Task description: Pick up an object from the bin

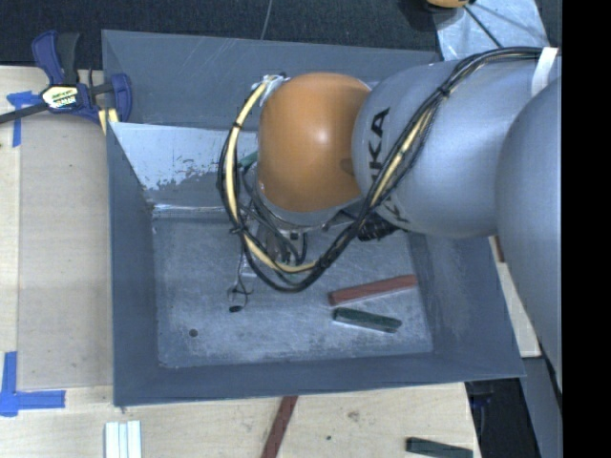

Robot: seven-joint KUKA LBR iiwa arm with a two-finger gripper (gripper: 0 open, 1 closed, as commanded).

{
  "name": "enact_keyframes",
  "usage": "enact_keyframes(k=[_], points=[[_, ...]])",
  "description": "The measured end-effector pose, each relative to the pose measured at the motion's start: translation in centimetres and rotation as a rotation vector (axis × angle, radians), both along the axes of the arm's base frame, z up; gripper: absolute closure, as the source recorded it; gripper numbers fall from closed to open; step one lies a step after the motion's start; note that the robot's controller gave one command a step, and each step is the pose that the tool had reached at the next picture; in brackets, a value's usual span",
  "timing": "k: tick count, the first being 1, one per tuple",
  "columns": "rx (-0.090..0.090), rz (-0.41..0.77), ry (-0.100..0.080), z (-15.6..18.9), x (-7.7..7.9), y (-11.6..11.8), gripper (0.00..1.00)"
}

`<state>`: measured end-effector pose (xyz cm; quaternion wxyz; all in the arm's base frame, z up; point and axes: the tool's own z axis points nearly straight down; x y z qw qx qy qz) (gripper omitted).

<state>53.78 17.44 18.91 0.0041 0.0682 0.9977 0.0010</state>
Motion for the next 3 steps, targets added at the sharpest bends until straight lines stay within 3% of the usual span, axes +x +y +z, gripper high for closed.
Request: enact_keyframes(k=[1,2,3], points=[[-0.004,0.139,0.014,3.6,-1.1,-1.8,0.0],[-0.001,0.255,-0.008,1.4,1.1,-4.0,0.0],[-0.003,0.324,0.02,2.1,1.0,-5.6,0.0]])
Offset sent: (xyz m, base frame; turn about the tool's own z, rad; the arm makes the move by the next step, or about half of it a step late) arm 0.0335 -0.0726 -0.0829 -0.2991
